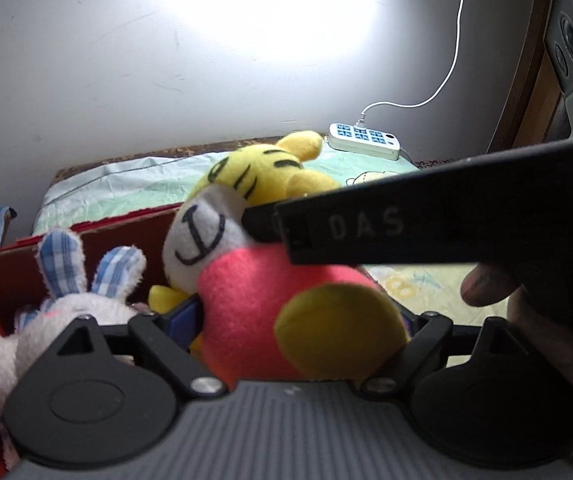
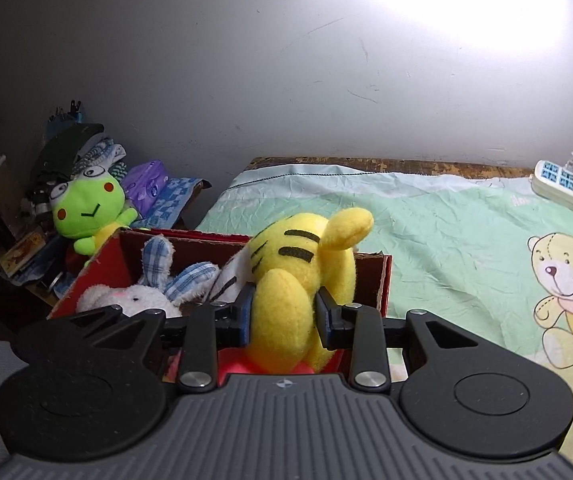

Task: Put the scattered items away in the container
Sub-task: 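Lower the held yellow tiger plush into the red box, then open the right tool to release the yellow tiger plush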

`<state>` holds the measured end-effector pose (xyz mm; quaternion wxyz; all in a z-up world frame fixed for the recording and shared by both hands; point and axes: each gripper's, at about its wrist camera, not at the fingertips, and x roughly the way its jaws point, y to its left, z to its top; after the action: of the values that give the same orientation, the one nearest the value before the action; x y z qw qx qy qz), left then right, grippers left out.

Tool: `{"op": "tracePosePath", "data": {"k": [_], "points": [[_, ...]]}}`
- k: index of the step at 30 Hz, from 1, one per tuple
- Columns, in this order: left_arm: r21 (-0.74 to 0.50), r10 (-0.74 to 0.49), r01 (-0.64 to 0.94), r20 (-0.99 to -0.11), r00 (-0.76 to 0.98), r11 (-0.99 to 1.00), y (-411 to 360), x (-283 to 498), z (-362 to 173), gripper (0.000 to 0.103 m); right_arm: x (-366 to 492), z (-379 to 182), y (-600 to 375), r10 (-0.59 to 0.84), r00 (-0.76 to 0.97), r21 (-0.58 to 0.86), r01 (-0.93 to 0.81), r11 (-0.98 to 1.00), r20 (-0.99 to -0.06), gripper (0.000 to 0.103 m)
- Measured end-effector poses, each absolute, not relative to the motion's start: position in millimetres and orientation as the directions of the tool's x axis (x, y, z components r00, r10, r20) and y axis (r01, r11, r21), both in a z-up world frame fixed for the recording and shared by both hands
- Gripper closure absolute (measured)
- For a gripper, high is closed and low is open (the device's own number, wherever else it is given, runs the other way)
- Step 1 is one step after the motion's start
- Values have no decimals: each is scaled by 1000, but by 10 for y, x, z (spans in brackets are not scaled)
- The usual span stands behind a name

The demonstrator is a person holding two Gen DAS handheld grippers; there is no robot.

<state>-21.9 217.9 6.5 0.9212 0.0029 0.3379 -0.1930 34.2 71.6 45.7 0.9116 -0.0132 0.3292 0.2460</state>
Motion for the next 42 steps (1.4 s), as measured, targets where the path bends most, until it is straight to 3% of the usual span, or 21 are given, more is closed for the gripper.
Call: {"op": "tracePosePath", "data": {"k": [5, 9, 14, 18, 22, 29, 37, 42], "points": [[-68, -340, 381, -616, 711, 922, 2031, -260, 74, 15, 401, 519, 501, 446, 653, 179, -435, 882, -612, 70], [-67, -361, 397, -575, 734, 915, 2041, -338, 266, 17, 315, 740, 330, 492, 668, 244, -434, 867, -559, 72], [-102, -430, 450, -534, 728, 887, 2009, -419, 438, 18, 131, 922, 350, 451, 722, 150, -443, 884, -525, 73], [-29, -335, 409, -629, 702, 912, 1892, -208, 177, 13, 201, 746, 421, 432, 691, 109, -460, 881, -580, 72], [9, -275, 382, -677, 683, 924, 1880, -153, 109, 12, 345, 514, 366, 450, 651, 218, -409, 886, -611, 72], [79, -195, 346, -699, 688, 935, 1870, -106, 19, 13, 470, 314, 482, 445, 633, 234, -391, 890, -634, 72], [102, -216, 382, -680, 701, 918, 1762, -217, -113, 13, 477, 285, 512, 406, 617, 167, -407, 898, -674, 73], [92, -245, 410, -676, 695, 907, 1752, -242, -122, 13, 479, 449, 387, 420, 626, 178, -413, 893, -657, 64]]}}
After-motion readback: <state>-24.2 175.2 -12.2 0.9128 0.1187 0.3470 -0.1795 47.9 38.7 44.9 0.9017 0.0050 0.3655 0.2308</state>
